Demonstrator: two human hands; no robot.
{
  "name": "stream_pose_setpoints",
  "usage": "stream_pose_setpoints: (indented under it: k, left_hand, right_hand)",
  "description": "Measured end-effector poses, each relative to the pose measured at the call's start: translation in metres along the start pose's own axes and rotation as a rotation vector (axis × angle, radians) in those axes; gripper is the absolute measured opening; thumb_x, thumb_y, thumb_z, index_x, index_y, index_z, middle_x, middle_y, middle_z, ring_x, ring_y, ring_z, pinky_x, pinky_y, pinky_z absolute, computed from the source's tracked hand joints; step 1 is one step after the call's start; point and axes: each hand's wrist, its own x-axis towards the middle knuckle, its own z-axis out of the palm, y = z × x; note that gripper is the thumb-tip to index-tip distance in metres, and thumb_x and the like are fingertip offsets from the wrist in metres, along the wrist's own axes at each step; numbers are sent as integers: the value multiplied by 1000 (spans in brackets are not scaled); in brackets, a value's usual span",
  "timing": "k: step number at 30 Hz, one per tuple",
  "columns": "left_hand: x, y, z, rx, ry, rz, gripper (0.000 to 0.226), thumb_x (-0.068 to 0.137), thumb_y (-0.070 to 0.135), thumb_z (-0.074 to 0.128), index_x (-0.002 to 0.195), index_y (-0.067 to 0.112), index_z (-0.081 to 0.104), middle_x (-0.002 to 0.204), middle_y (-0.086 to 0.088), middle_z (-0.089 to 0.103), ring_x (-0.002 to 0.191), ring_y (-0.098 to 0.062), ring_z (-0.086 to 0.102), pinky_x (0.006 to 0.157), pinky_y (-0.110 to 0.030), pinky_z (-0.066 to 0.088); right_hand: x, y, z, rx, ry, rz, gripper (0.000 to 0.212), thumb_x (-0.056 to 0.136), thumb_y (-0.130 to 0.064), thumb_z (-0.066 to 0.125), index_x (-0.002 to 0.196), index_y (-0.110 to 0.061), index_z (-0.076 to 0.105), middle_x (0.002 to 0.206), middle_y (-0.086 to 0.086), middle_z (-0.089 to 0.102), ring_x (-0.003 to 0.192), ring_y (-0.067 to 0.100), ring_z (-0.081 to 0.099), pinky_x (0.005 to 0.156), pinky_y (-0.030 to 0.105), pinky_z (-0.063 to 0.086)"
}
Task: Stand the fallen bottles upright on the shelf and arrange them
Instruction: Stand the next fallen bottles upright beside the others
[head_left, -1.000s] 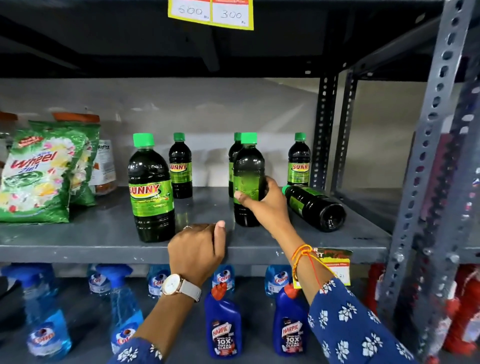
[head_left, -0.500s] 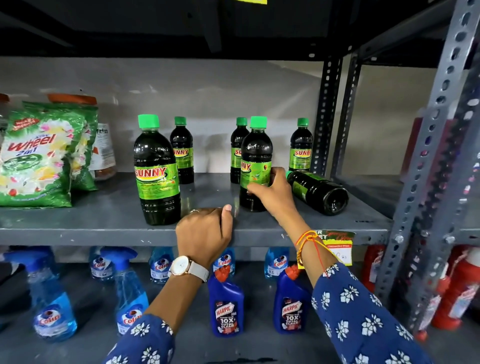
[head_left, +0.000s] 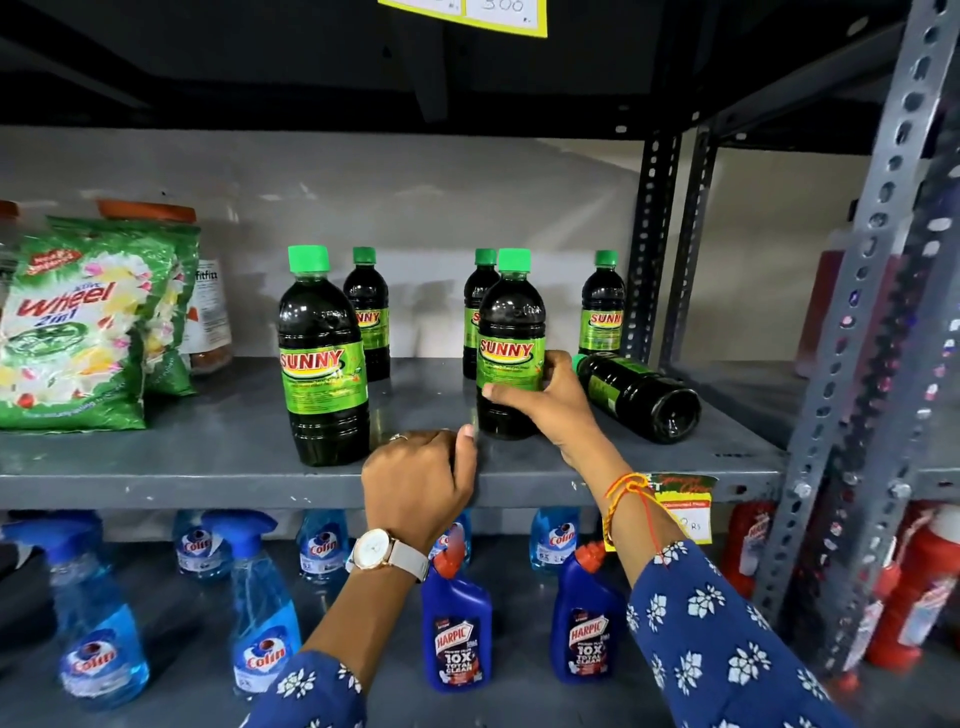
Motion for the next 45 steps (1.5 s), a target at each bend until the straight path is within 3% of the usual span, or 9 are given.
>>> stream_pose_setpoints:
  k: [7, 13, 21, 30, 33, 36, 39, 42, 45]
  left_hand:
    - [1, -1, 1, 1, -46, -14, 52, 89, 35, 33, 49, 13, 58, 48, -8, 60, 43, -29, 54, 43, -24, 26]
    - [0, 1, -1, -27, -44, -15, 51, 88, 34, 33, 48, 13, 57, 45, -7, 58, 41, -28, 52, 43, -22, 25]
    - [-1, 4, -5, -68, -7, -47, 52, 88, 29, 34, 41, 11, 48, 39, -10, 53, 32, -26, 47, 41, -21, 25]
    - [-2, 3, -3, -71, -21, -38, 54, 89, 28, 31, 42, 10, 49, 40, -12, 55, 33, -27, 49, 42, -21, 26]
    - [-2, 4, -8, -165, 20, -97, 55, 91, 30, 27, 51, 6, 57, 49, -17, 60, 41, -30, 56, 43, -25, 32]
    - [-1, 13, -18, -372, 234, -174, 44, 92, 24, 30, 90, 0, 67, 94, -21, 70, 84, -32, 64, 74, -38, 50]
    - [0, 50, -28, -423, 334, 58, 30, 90, 18, 40, 98, 2, 65, 109, -17, 66, 103, -30, 58, 99, -38, 39]
    - [4, 103, -25, -419, 123, 175, 23, 87, 18, 45, 87, 7, 65, 101, -14, 69, 93, -28, 62, 80, -33, 47]
    - [10, 136, -8, -315, -121, 125, 19, 86, 18, 49, 74, 8, 59, 79, -16, 67, 72, -34, 62, 54, -33, 43]
  right_hand:
    - [-3, -1, -3, 7, 11, -6, 36, 65, -5, 77, 88, -19, 53, 95, 5, 67, 84, 16, 64, 71, 23, 49]
    - [-13, -11, -12, -88, -63, -8, 27, 65, -14, 77, 84, -24, 61, 90, -4, 70, 83, 6, 65, 73, 20, 50]
    - [-41, -22, -23, -159, -84, -17, 24, 60, -28, 78, 81, -32, 67, 95, -7, 71, 92, 10, 65, 86, 30, 52]
    - [-53, -31, -24, -188, -118, -38, 20, 70, -23, 74, 83, -34, 64, 92, -12, 67, 92, 7, 62, 79, 20, 46]
    - [-53, -30, -30, -297, -173, -16, 34, 73, -30, 73, 104, -29, 62, 108, -10, 64, 106, 9, 58, 83, 19, 43]
    - [-46, -35, -55, -457, -55, -25, 60, 76, -29, 69, 130, -13, 49, 126, 0, 57, 112, 16, 56, 91, 26, 44]
    - [-35, -50, -84, -588, 189, -170, 37, 76, -15, 67, 113, -9, 62, 109, 10, 68, 99, 22, 64, 86, 27, 49]
    - [-23, -57, -96, -843, 193, -197, 34, 73, -19, 69, 105, -9, 66, 107, 15, 67, 98, 30, 63, 86, 38, 51]
    - [-19, -54, -98, -1023, 143, -128, 39, 74, -32, 68, 107, -11, 64, 109, 15, 62, 100, 33, 60, 84, 42, 53]
